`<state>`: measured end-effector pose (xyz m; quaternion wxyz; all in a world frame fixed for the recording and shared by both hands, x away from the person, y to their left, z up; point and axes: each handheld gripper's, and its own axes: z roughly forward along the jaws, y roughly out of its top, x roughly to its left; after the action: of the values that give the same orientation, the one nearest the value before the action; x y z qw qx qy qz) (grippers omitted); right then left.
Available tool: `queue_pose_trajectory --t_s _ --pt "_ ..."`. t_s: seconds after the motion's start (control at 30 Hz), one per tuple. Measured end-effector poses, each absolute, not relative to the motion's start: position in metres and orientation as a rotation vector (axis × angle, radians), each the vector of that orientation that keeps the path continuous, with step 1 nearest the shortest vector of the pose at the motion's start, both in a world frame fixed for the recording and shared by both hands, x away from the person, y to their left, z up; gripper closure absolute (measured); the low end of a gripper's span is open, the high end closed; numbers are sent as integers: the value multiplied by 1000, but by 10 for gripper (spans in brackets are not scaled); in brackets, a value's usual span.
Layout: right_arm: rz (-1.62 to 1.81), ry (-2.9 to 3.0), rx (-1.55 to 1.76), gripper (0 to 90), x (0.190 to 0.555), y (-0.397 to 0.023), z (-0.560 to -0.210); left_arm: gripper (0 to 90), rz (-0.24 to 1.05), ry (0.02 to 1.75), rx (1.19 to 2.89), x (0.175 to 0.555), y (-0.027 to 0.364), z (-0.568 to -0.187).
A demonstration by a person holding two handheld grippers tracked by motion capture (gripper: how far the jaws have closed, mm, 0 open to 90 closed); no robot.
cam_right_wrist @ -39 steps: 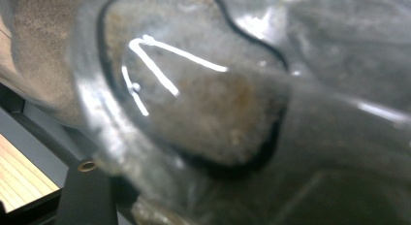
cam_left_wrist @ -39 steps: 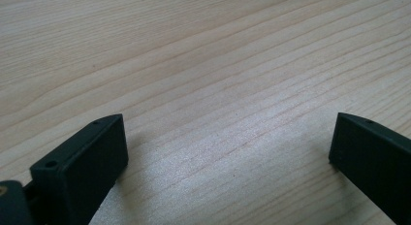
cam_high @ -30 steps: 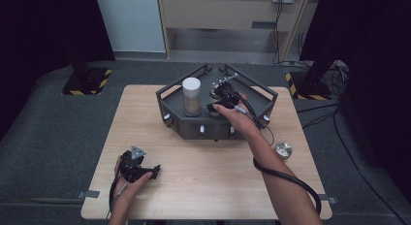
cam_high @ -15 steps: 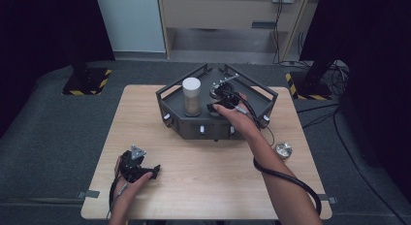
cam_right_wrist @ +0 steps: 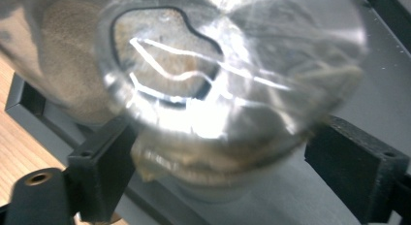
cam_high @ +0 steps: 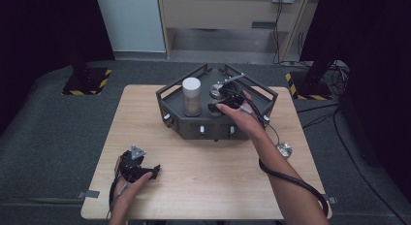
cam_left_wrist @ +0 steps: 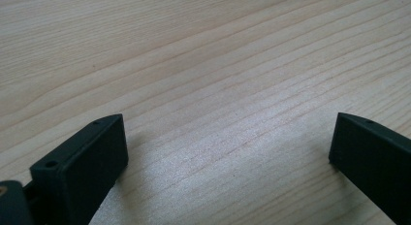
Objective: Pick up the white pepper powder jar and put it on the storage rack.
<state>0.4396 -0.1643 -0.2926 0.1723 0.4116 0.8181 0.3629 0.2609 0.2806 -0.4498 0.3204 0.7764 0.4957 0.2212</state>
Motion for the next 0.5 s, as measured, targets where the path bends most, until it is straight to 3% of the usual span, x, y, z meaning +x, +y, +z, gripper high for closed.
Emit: queue_pose_trajectory --t_s 0.5 --pt "1088 2323 1087 92 412 -186 -282 0 582 1303 2039 261 281 -450"
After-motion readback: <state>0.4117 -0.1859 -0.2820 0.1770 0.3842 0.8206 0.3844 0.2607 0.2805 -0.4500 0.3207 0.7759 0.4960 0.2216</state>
